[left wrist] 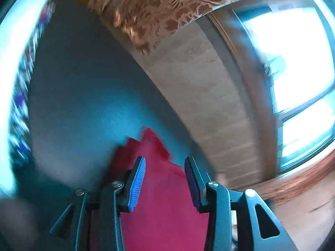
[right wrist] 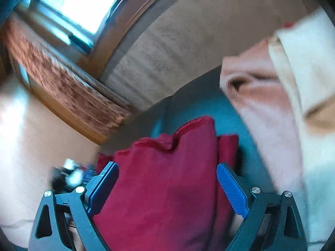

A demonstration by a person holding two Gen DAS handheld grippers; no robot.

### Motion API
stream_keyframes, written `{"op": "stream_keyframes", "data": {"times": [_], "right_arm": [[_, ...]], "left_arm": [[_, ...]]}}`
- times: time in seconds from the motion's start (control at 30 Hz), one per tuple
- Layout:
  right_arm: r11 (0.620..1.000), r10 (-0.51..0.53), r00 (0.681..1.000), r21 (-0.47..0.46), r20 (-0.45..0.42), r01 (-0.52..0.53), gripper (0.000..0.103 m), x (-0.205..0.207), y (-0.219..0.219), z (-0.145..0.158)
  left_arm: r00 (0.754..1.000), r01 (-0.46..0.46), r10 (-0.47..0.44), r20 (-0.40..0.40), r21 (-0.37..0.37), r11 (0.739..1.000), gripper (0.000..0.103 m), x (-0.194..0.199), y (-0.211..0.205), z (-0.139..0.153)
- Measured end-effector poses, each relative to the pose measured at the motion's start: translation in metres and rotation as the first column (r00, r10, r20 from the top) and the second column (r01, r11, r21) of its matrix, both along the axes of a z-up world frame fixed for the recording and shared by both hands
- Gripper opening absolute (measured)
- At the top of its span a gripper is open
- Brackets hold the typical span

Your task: Fold clothes

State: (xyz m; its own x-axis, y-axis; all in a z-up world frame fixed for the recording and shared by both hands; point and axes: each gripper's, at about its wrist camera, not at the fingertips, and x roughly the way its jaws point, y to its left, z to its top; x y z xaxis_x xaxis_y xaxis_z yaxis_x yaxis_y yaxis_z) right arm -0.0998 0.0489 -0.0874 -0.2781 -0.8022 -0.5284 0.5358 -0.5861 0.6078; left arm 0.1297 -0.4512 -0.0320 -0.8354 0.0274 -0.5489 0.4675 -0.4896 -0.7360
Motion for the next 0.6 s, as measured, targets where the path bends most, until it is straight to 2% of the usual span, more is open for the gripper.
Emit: {"op": "stream_keyframes", "data": {"times": [0.07,0.17,0.3,0.4,0.43,0.47,0.5,0.53,0.6], "right_arm": [[0.997,-0.008,1.0,0.073,-0.026,0.009,0.087,-0.005,-0.013,-0.005],[0.984,-0.027,0.999,0.177,-0.046,0.034,0.084,-0.014,-0.03,-0.02],[0.977,-0.041,0.998,0.206,-0.055,0.051,0.085,-0.018,-0.037,-0.033],[0.981,-0.021,0.999,0.193,-0.045,0.029,0.089,-0.022,-0.035,-0.035],[0.979,-0.009,0.999,0.202,-0.051,0.019,0.089,-0.023,-0.036,-0.035],[0.976,0.006,0.998,0.218,-0.063,0.008,0.089,-0.022,-0.038,-0.035],[0.966,0.023,0.995,0.258,-0.094,0.002,0.088,-0.019,-0.041,-0.035],[0.951,0.044,0.99,0.311,-0.136,0.001,0.084,-0.013,-0.046,-0.034],[0.912,0.093,0.971,0.41,-0.222,0.006,0.073,-0.002,-0.054,-0.032]], "left_arm": [[0.997,0.019,-0.009,0.083,-0.113,0.993,0.039,-0.007,0.005,0.0],[0.983,0.096,-0.058,0.176,-0.215,0.972,0.039,-0.012,0.013,-0.009],[0.963,0.183,-0.112,0.244,-0.292,0.939,0.039,-0.023,0.019,-0.024],[0.955,0.212,-0.13,0.267,-0.307,0.928,0.038,-0.037,0.017,-0.03],[0.952,0.222,-0.136,0.275,-0.312,0.924,0.036,-0.042,0.017,-0.032],[0.949,0.235,-0.144,0.281,-0.323,0.917,0.023,-0.044,0.021,-0.032],[0.946,0.248,-0.152,0.288,-0.333,0.91,0.006,-0.046,0.025,-0.032],[0.944,0.255,-0.156,0.289,-0.343,0.904,0.006,-0.047,0.029,-0.032],[0.966,0.195,-0.114,0.231,-0.364,0.911,0.006,-0.035,0.032,-0.025]]}}
